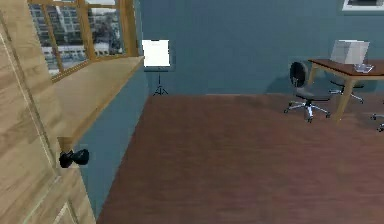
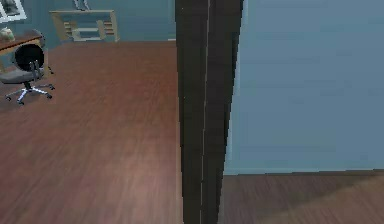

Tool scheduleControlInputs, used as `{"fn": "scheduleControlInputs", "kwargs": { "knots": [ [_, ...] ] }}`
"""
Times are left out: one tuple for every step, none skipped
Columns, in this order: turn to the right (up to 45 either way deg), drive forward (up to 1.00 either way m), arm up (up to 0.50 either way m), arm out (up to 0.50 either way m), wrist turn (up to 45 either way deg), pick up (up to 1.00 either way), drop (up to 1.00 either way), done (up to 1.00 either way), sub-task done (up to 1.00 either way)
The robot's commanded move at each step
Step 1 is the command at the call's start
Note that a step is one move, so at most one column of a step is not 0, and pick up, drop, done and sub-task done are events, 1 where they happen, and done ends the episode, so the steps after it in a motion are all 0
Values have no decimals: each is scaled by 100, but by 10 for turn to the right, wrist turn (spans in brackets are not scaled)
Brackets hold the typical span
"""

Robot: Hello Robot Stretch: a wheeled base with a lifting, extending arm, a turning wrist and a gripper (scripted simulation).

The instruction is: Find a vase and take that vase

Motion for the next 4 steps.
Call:
{"fn": "scheduleControlInputs", "kwargs": {
  "knots": [
    [180, 0, 0, 0, 0, 0, 0, 0, 0],
    [0, 45, 0, 0, 0, 0, 0, 0, 0],
    [450, 0, 0, 0, 0, 0, 0, 0, 0],
    [30, 0, 0, 0, 0, 0, 0, 0, 0]
  ]
}}
